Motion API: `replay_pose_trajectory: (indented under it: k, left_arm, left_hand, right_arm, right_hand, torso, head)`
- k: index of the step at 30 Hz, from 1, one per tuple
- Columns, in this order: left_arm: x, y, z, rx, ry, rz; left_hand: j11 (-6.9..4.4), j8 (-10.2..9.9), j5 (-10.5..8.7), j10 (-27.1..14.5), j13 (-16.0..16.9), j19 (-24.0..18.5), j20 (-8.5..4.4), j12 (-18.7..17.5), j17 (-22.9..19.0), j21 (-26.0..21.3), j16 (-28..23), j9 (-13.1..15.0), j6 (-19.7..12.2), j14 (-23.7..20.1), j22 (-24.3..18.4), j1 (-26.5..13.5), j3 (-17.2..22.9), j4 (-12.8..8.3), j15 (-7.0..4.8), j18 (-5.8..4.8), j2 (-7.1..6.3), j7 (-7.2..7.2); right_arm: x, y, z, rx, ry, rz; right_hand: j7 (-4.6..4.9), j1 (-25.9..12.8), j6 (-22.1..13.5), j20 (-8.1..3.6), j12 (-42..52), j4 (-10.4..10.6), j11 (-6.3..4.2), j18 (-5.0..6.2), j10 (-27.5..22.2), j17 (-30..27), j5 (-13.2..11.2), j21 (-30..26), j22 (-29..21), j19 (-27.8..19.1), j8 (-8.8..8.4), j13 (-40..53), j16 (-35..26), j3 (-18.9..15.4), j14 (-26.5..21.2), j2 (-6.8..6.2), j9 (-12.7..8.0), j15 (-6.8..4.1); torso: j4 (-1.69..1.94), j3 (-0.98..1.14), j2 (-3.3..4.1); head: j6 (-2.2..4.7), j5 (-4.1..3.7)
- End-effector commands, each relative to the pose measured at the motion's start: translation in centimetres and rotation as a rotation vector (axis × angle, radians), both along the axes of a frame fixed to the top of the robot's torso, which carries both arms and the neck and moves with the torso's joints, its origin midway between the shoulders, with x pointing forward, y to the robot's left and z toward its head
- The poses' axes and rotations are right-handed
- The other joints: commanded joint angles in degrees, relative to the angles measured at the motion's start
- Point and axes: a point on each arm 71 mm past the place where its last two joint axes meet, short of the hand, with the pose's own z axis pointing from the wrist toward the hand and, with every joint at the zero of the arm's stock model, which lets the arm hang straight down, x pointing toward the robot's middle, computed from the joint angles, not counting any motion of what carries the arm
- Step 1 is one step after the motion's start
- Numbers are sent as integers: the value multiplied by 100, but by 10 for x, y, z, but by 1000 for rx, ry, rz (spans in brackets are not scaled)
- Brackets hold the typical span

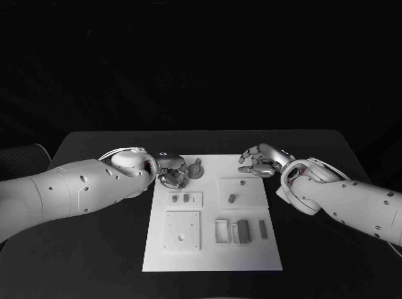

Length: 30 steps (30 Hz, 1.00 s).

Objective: Assemble the parts on the task board

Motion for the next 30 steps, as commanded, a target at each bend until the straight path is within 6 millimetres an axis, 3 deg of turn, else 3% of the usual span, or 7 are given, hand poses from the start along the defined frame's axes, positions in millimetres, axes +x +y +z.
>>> replay_pose_trajectory:
  k: [1,30]
  left_arm:
    - [-1,-1,-3,13,11,-11]
    - [0,0,-3,0,11,-10]
  left_hand:
    - [6,11,-22,28,-10,36,12,22,-6,4,19,-4,298,32,77,42,1,-11,-8,563,13,280]
    - [47,-106,-29,59,-65,47,15,0,-34,-13,5,-51,123,52,68,56,-52,-41,26,557,-180,325]
  right_arm:
    - [0,1,0,-4,6,11]
    - [0,0,-1,-5,6,9]
  right_hand:
    - [38,-38,-8,-50,3,24,35,73,-7,-2,13,-19,98,3,-34,8,-27,0,57,-9,10,2]
    - [38,-40,-9,-50,3,26,35,73,-8,-2,13,-19,98,3,-36,8,-28,0,57,-10,12,2]
  torso:
    - [-5,-1,1]
    - [-1,-1,-1]
  head:
    - [0,4]
    - [-2,-3]
